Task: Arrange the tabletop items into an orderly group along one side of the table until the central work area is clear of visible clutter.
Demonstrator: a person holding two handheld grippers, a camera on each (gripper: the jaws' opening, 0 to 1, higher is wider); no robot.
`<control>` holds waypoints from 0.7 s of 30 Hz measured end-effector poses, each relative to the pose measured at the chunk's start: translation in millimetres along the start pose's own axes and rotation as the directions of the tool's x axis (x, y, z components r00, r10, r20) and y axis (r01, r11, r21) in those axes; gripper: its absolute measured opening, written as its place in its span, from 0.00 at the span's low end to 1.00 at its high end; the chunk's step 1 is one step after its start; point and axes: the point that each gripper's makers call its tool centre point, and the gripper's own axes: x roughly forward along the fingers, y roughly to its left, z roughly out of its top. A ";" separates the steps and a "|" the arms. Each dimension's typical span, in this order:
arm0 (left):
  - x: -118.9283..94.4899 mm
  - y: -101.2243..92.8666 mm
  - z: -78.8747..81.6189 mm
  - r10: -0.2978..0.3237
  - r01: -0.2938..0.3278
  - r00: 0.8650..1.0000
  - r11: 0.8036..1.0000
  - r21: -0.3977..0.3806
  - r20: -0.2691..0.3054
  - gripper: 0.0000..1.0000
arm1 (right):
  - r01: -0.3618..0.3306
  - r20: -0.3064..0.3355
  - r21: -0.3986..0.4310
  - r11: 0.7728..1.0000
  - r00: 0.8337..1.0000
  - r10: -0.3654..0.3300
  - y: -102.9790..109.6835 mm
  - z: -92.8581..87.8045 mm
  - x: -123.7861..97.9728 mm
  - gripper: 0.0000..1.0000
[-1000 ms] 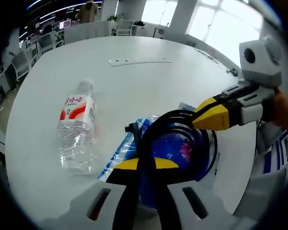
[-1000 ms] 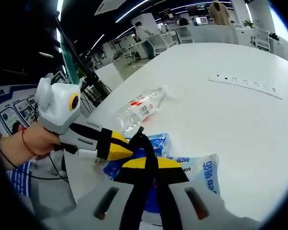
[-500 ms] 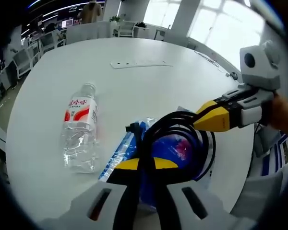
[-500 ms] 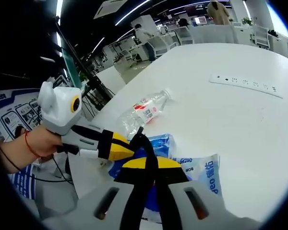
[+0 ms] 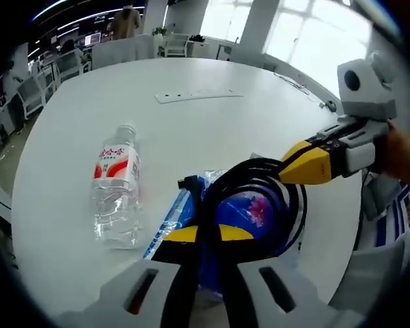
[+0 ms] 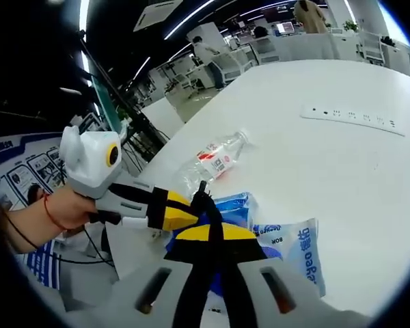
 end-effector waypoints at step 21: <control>-16.9 -12.6 18.0 -0.006 0.006 0.999 1.000 -0.005 0.033 0.05 | -0.005 0.036 -0.014 1.000 0.999 0.005 8.1 11.8 -21.4 0.00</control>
